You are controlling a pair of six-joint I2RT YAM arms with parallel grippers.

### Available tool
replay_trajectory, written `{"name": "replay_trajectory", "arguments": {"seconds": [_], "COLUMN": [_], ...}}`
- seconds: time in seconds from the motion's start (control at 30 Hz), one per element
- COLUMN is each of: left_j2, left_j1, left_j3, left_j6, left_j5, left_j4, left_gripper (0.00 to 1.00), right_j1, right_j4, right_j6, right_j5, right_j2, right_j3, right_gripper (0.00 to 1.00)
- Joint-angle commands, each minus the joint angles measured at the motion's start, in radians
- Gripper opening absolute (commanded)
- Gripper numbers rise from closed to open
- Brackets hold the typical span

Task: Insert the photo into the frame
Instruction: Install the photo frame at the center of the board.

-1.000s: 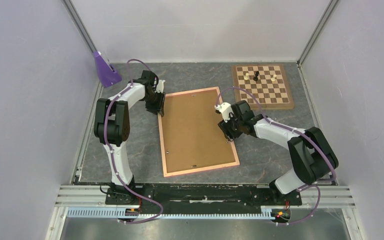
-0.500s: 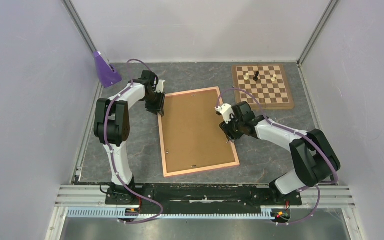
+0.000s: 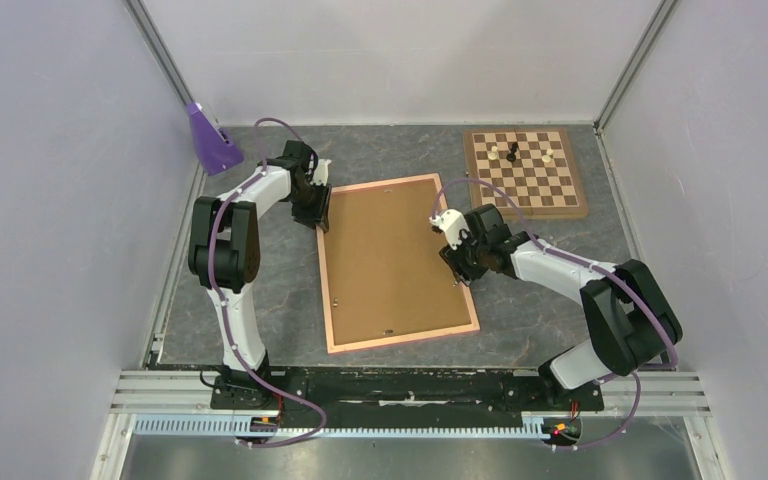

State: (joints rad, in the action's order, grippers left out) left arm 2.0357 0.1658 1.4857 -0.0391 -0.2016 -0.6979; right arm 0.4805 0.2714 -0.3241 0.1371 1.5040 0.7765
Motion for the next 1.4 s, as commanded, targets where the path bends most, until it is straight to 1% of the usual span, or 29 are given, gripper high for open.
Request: {"name": "replay_trajectory", "arguments": {"seconds": [0.0, 0.4, 0.77, 0.83, 0.87, 1.03, 1.27, 1.37], "left_j2": [0.006, 0.008, 0.009, 0.011, 0.012, 0.014, 0.01, 0.005], "left_j1": [0.0, -0.005, -0.011, -0.013, -0.014, -0.022, -0.034, -0.038], "left_j3": [-0.004, -0.005, -0.004, -0.002, -0.002, -0.005, -0.021, -0.028], "left_j6": [-0.015, -0.006, 0.011, 0.016, 0.017, 0.026, 0.029, 0.06], "left_j5": [0.036, 0.039, 0.051, 0.055, 0.057, 0.063, 0.084, 0.09], "left_j4": [0.055, 0.063, 0.072, 0.072, 0.072, 0.079, 0.099, 0.11], "left_gripper": [0.31, 0.31, 0.27, 0.25, 0.22, 0.03, 0.02, 0.02], "right_j1": [-0.001, 0.004, 0.009, 0.008, 0.009, 0.009, 0.009, 0.009], "right_j4": [0.068, 0.142, 0.184, 0.189, 0.19, 0.201, 0.201, 0.206], "right_j6": [-0.038, -0.071, -0.091, -0.097, -0.101, -0.108, -0.122, -0.129], "right_j5": [-0.015, -0.007, -0.002, -0.001, -0.002, 0.02, 0.054, 0.07], "right_j2": [0.004, 0.017, 0.019, 0.021, 0.021, 0.029, 0.022, 0.02], "right_j3": [-0.014, 0.016, 0.02, 0.02, 0.018, 0.012, -0.008, -0.014], "right_gripper": [0.47, 0.47, 0.47, 0.47, 0.47, 0.47, 0.47, 0.47]}}
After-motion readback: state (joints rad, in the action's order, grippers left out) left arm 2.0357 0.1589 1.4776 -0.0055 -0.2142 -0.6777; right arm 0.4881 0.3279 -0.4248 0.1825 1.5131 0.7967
